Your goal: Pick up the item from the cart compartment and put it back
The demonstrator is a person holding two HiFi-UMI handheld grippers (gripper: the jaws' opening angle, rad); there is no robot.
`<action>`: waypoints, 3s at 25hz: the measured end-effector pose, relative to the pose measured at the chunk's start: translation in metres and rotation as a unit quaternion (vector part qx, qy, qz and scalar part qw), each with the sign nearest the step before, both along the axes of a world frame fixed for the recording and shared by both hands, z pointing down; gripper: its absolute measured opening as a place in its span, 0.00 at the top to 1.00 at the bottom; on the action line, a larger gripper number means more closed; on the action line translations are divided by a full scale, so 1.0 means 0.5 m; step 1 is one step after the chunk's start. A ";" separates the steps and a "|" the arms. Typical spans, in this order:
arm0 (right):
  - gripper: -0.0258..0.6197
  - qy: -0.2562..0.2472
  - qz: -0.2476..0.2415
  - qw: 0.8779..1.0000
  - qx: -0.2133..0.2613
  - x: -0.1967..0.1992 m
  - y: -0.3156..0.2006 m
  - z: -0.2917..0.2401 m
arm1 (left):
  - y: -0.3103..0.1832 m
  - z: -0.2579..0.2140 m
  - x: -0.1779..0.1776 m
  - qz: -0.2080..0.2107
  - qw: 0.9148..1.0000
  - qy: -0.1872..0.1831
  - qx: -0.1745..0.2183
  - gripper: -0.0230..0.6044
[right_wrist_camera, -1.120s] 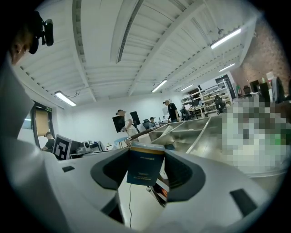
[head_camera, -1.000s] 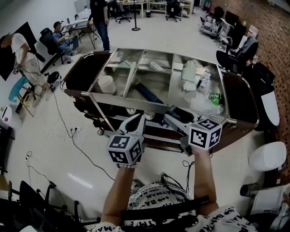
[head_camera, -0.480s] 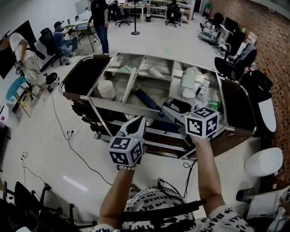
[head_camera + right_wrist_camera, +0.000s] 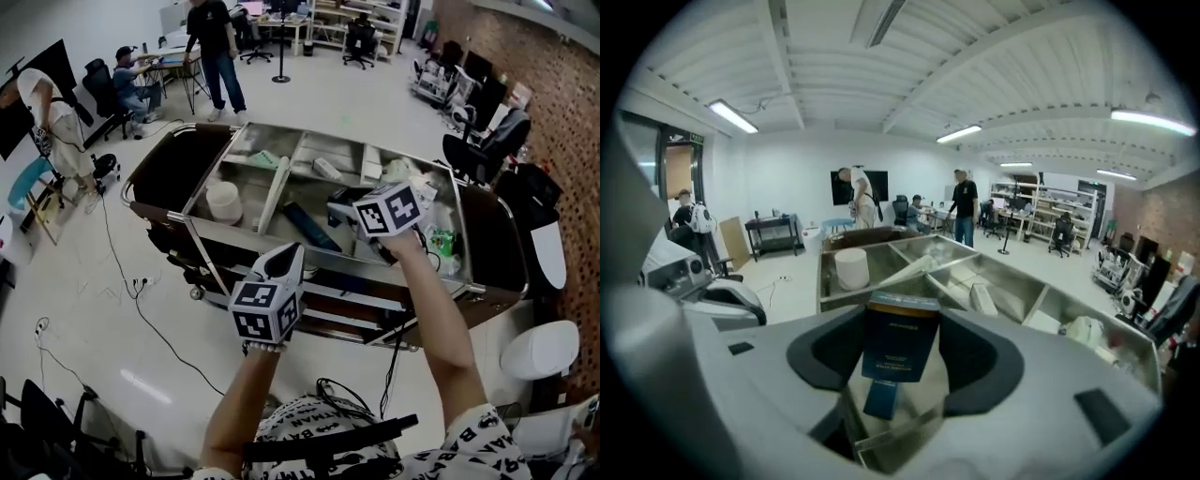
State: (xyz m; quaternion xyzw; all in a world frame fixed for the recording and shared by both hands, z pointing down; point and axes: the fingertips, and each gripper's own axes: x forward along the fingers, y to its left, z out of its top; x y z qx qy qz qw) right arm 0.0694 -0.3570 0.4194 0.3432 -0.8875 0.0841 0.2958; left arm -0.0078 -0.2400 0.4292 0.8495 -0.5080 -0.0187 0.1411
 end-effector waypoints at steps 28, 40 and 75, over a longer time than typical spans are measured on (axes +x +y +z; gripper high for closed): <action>0.56 0.320 -0.015 0.924 -0.211 -0.018 -0.175 0.279 | -0.095 0.001 -0.080 -0.026 0.999 0.013 -0.045 0.96; 0.55 0.340 -0.026 0.915 -0.218 -0.031 -0.184 0.315 | -0.080 0.019 -0.087 -0.031 0.998 0.025 -0.057 0.96; 0.96 -0.236 0.042 0.963 0.121 0.058 0.268 -0.075 | 0.058 0.031 -0.033 -0.014 1.000 0.017 -0.008 0.96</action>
